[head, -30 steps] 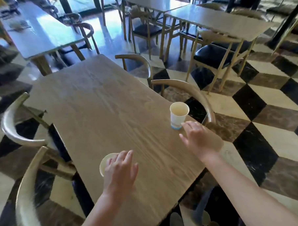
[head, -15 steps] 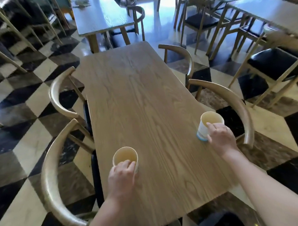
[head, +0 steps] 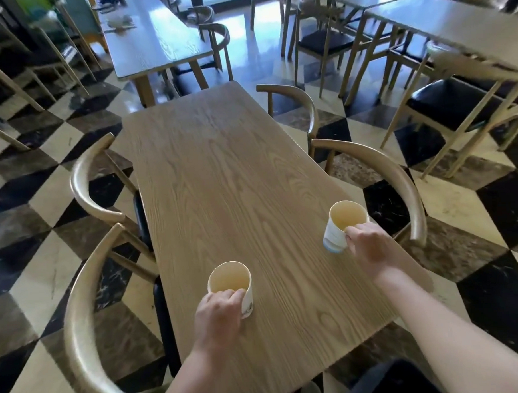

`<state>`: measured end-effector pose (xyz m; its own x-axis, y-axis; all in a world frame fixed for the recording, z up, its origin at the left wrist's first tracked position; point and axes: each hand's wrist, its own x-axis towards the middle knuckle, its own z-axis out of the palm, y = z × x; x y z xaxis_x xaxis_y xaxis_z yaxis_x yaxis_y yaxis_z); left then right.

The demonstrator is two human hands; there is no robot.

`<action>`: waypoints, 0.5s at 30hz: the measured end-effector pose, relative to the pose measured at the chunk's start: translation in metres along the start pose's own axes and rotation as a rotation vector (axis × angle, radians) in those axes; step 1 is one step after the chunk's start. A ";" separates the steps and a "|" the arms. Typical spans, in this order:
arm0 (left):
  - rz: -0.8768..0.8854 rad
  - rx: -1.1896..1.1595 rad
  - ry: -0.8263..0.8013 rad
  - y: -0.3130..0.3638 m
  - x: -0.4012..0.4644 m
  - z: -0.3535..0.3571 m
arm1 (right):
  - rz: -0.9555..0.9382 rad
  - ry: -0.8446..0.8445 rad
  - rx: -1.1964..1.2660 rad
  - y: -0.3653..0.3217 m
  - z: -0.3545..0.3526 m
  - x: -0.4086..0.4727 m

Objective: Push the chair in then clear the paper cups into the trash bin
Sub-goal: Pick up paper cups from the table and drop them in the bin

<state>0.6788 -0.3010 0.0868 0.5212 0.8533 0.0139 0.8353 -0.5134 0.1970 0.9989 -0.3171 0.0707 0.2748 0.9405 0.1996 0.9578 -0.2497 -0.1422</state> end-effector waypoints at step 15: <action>0.660 -0.290 -0.004 0.107 0.023 0.027 | 0.431 0.192 0.041 -0.010 -0.048 -0.197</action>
<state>0.7848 -0.3391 0.0816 0.9024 0.3725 0.2165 0.2657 -0.8766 0.4012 0.9390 -0.5106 0.0793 0.6605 0.6928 0.2893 0.7503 -0.5946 -0.2890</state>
